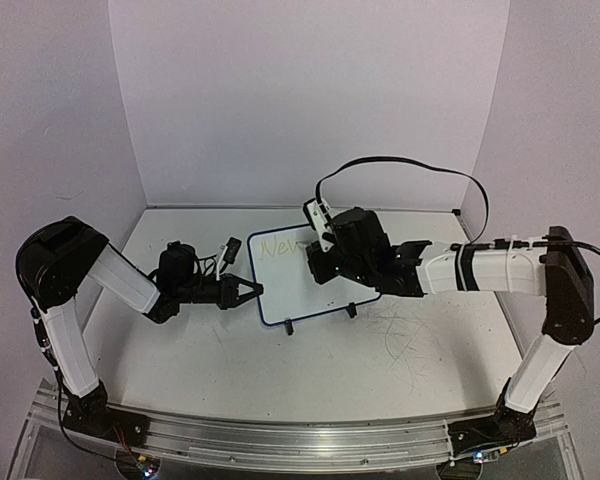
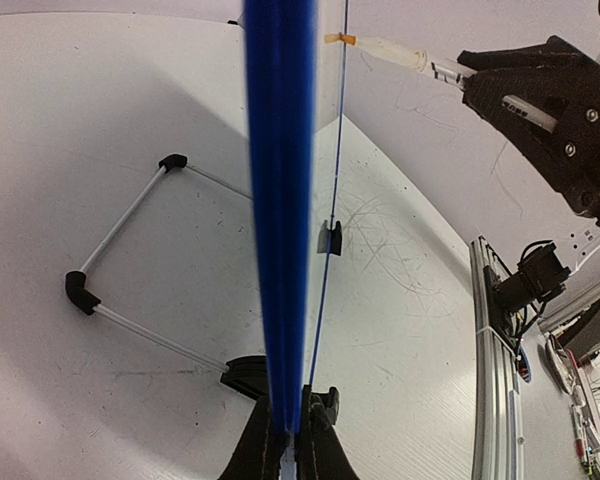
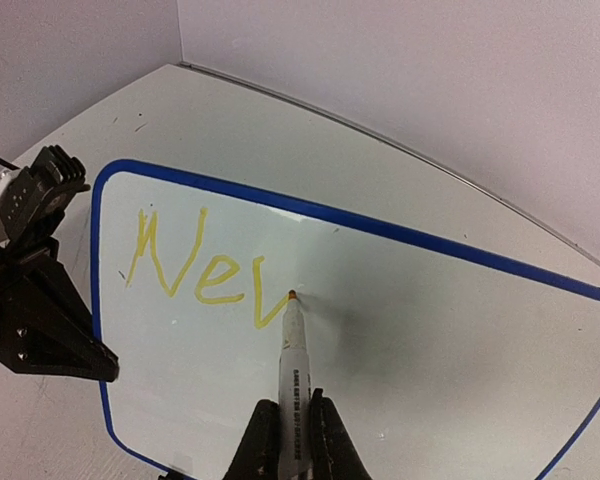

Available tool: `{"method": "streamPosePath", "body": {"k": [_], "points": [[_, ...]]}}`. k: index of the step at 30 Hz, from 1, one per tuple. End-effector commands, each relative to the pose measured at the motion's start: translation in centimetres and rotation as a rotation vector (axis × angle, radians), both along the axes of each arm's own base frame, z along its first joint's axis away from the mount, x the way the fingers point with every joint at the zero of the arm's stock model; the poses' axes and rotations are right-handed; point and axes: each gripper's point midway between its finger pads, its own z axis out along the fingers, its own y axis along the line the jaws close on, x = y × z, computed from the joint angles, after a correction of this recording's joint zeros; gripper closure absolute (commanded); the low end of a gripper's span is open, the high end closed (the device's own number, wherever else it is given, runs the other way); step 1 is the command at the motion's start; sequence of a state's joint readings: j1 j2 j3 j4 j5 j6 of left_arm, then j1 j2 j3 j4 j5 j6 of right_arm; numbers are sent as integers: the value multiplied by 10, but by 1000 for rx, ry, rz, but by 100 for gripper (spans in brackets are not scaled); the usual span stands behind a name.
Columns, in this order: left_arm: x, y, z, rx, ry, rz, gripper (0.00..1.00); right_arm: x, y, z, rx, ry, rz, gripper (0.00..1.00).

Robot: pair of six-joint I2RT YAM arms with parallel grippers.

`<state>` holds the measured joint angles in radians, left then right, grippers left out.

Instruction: Write a sentence on the whiteboard

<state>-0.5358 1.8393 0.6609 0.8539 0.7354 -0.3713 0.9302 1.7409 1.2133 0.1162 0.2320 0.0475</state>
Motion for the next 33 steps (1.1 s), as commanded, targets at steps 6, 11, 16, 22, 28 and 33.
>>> {"method": "streamPosePath", "body": {"k": [6, 11, 16, 22, 28, 33], "points": [[6, -1, 7, 17, -31, 11, 100, 19, -2, 24, 35, -60, -51, 100], [7, -1, 7, 17, -32, 11, 100, 12, -3, 18, 40, -34, -34, 100], [7, -1, 7, 18, -33, 11, 100, 5, -10, 7, 31, -4, -34, 100], [7, -1, 8, 17, -32, 10, 100, 0, -16, 3, 35, 14, -40, 100], [7, -1, 9, 18, -33, 9, 100, -3, -19, 1, 39, 26, -40, 100], [7, -1, 9, 19, -34, 10, 100, -6, -20, -4, 42, 44, -35, 100]]}}
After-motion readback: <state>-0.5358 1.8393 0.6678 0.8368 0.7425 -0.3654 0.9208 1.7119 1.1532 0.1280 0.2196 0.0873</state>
